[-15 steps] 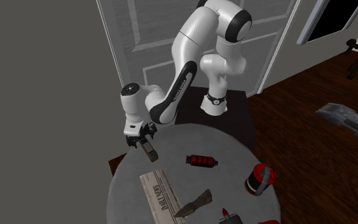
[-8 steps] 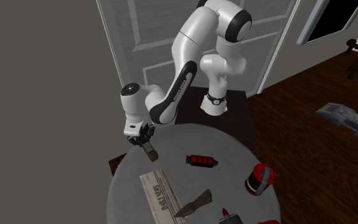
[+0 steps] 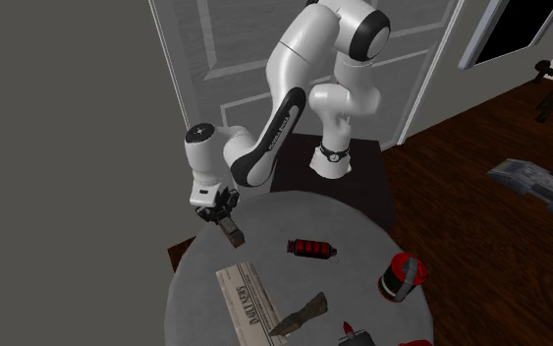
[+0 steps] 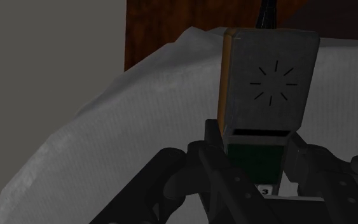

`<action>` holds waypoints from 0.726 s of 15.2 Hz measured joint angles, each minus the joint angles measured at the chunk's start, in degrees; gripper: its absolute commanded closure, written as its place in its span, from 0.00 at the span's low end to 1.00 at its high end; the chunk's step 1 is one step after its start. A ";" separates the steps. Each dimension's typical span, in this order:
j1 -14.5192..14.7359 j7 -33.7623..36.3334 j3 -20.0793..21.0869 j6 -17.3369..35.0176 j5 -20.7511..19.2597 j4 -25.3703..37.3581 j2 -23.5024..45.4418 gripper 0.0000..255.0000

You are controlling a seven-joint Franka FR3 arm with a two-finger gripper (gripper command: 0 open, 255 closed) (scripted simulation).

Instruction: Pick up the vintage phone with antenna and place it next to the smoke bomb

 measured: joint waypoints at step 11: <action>3.14 4.84 -4.00 -6.72 -7.49 1.21 -7.36 1.00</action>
